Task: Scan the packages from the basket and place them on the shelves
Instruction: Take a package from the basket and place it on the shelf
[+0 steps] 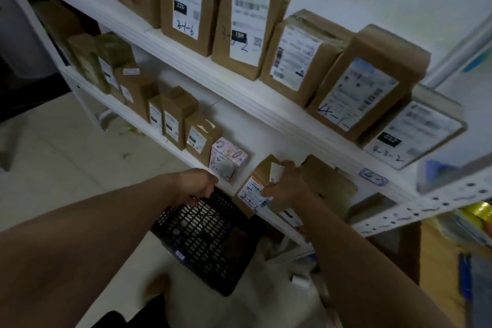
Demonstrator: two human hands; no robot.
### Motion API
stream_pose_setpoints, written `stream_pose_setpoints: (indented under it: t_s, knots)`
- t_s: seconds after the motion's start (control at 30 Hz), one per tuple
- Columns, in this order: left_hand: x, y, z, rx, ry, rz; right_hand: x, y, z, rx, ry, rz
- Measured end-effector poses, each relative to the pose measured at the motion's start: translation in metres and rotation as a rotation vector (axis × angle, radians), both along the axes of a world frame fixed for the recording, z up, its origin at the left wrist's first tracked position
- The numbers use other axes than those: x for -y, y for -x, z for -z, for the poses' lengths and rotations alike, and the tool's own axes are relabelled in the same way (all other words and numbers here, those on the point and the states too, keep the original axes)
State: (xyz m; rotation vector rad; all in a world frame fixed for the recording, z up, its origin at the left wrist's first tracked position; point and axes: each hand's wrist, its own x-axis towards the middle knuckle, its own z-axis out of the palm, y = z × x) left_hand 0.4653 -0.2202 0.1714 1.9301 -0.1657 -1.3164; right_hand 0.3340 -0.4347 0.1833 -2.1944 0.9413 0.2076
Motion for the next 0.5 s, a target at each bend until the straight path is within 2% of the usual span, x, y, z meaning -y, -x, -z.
stream_pose_setpoints:
  t_s: [0.23,0.37,0.5]
  knots:
    - [-0.001,-0.061,0.042,-0.048,-0.038,0.037,0.015,-0.061,0.052,-0.137,0.164,0.038]
    - [-0.001,-0.081,0.064,-0.1,-0.049,-0.016,0.019,-0.083,0.075,-0.218,0.149,0.058]
    - [-0.003,-0.094,0.085,-0.136,-0.08,-0.006,0.021,-0.097,0.093,-0.203,0.14,0.066]
